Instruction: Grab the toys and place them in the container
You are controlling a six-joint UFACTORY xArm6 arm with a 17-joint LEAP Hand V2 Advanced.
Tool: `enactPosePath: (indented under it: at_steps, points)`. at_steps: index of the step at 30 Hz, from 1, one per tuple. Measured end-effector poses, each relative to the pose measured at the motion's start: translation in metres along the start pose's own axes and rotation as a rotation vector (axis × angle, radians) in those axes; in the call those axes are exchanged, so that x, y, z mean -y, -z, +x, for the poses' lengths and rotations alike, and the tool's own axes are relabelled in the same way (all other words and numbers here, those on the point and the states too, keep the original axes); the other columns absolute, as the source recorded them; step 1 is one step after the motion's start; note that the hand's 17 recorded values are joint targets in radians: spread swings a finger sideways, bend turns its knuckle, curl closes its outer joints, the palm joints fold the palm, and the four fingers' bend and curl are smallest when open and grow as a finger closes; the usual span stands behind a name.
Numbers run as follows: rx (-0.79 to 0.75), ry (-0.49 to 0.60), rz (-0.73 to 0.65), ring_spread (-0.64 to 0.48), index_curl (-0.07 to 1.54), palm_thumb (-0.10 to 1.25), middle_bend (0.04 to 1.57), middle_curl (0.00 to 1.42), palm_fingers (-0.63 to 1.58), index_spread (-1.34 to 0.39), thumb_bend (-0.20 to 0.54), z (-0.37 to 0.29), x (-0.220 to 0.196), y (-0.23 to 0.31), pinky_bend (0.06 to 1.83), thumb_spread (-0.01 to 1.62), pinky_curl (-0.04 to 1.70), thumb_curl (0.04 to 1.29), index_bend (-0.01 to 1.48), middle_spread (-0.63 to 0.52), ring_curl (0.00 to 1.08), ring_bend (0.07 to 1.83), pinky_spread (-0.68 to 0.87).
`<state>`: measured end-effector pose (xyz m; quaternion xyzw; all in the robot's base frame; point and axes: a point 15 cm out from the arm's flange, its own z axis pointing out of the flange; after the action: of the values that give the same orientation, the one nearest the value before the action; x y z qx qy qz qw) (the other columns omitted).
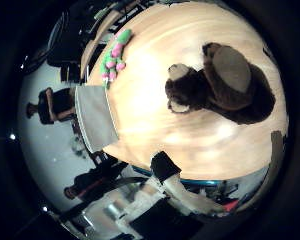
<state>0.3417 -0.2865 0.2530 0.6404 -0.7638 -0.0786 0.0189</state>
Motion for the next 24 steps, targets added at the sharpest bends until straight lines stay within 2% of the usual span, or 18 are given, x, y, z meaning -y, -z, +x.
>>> enactPosePath:
  at_steps: [16, 24]
  points:
    - [0.052, 0.004, -0.085, 0.08, 0.29, 0.4, 0.22, 0.34, 0.08, -0.45, -0.032, 0.02, 0.026, -0.069, 0.69, 0.87, 0.25, 0.31, 0.15, -0.09, 0.25, 0.41, 0.43]
    - [0.075, 0.005, -0.121, 0.0, 0.25, 0.43, 0.22, 0.35, 0.15, -0.45, -0.031, 0.023, 0.027, -0.091, 0.75, 0.88, 0.26, 0.31, 0.13, -0.1, 0.27, 0.5, 0.41]
